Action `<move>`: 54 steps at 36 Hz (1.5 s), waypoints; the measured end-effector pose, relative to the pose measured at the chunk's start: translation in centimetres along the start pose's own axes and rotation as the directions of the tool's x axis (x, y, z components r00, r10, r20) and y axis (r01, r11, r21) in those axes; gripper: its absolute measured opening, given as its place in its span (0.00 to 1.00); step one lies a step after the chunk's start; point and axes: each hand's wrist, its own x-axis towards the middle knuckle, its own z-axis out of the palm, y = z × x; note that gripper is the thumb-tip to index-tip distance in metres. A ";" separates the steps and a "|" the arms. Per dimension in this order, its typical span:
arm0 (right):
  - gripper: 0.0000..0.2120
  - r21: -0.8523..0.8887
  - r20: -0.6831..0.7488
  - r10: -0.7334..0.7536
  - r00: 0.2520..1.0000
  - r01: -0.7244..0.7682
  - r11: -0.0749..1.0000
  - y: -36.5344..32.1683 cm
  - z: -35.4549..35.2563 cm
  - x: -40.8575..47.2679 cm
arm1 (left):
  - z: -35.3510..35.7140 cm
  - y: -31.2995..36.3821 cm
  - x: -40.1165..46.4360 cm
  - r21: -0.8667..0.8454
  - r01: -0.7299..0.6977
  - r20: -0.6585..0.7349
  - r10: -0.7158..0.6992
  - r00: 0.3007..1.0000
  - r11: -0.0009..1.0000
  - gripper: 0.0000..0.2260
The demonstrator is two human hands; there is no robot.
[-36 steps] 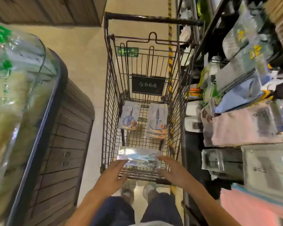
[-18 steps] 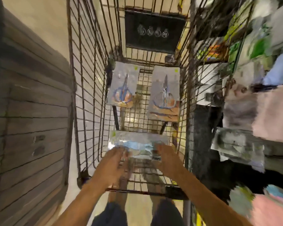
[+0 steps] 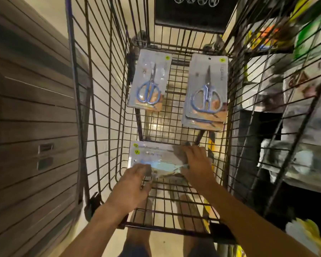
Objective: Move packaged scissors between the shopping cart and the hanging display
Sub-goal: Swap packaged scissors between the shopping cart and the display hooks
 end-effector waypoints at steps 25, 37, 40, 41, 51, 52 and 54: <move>0.38 0.728 0.071 0.025 0.997 -0.069 0.682 -3.0 -7.1 -0.2 | -3.1 3.6 0.4 -0.628 -0.116 -0.264 -0.070 0.962 0.769 0.29; 0.37 0.875 0.234 0.116 0.965 -0.261 0.408 -6.3 -6.5 -1.1 | -4.5 5.9 1.5 -0.856 -0.179 -0.271 -0.126 0.954 0.486 0.40; 0.36 0.885 0.311 0.030 0.950 -0.301 0.355 -6.4 -6.6 -1.4 | -5.0 5.7 1.4 -0.867 -0.164 -0.259 -0.144 0.955 0.470 0.43; 0.36 0.878 0.327 0.019 0.945 -0.311 0.365 -6.3 -6.6 -1.2 | -5.1 5.5 1.3 -0.867 -0.156 -0.257 -0.156 0.954 0.474 0.44; 0.34 0.398 0.160 0.150 0.976 -0.203 0.895 -0.1 -1.8 2.4 | -6.1 4.4 0.3 -0.798 -0.123 -0.327 -0.252 0.911 0.590 0.43; 0.36 0.354 0.162 0.154 0.975 -0.203 0.913 0.2 -1.3 2.4 | -6.1 4.2 0.4 -0.786 -0.130 -0.342 -0.251 0.905 0.604 0.43; 0.38 0.283 0.160 0.157 0.974 -0.198 0.938 0.7 -0.4 2.5 | -6.0 3.9 0.5 -0.790 -0.125 -0.341 -0.262 0.903 0.600 0.42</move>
